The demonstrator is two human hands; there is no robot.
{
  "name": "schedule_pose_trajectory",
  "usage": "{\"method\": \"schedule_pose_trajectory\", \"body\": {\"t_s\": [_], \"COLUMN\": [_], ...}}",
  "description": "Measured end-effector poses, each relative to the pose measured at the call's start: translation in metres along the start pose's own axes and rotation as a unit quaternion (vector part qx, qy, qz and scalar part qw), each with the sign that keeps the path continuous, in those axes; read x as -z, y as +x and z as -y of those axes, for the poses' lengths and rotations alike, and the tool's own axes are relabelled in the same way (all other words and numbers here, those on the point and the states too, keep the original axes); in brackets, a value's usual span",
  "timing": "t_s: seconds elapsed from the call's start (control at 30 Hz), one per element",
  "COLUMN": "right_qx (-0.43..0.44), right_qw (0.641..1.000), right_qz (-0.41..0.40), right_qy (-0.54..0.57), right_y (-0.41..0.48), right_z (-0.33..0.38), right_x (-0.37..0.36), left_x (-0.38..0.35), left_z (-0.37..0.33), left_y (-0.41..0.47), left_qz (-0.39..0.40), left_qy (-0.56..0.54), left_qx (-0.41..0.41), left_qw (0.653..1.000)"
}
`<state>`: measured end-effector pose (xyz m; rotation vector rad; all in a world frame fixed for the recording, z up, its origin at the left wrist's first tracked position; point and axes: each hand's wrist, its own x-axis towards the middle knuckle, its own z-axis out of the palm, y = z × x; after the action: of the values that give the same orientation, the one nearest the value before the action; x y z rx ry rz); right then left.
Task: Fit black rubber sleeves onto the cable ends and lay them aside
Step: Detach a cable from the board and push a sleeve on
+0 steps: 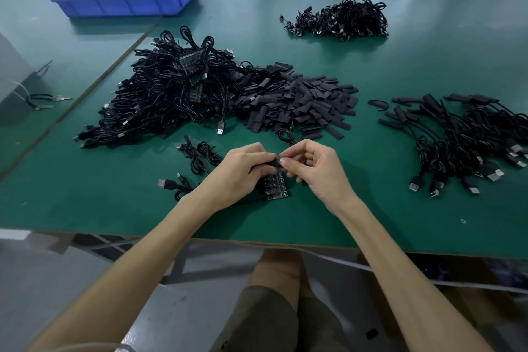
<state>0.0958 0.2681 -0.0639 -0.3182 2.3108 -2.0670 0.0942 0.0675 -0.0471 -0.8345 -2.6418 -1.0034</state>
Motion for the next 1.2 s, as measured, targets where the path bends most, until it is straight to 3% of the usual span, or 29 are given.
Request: {"method": "schedule_pose_trajectory", "body": {"t_s": [0.23,0.6,0.77,1.0,1.2], "right_qx": [0.005,0.001,-0.001,-0.003,0.004], "right_qw": [0.996,0.994,0.995,0.998,0.997], "right_qz": [-0.051,-0.057,-0.050,-0.028,-0.041], "right_qy": [0.068,0.090,0.084,0.064,0.069], "right_y": [0.000,0.000,0.000,-0.001,0.000], "right_z": [-0.002,-0.001,-0.001,-0.003,-0.002], "right_x": [0.003,0.003,0.003,0.005,0.003], "left_x": [0.010,0.012,0.014,0.014,0.012], "left_z": [0.007,0.013,0.014,0.016,0.019], "left_y": [0.003,0.003,0.004,0.002,0.004], "left_qz": [-0.063,-0.075,-0.042,-0.016,-0.022], "left_qy": [-0.173,-0.281,-0.339,-0.368,-0.323], "left_qx": [0.102,0.121,0.125,0.130,0.156], "left_qw": [0.978,0.949,0.931,0.920,0.933]}}
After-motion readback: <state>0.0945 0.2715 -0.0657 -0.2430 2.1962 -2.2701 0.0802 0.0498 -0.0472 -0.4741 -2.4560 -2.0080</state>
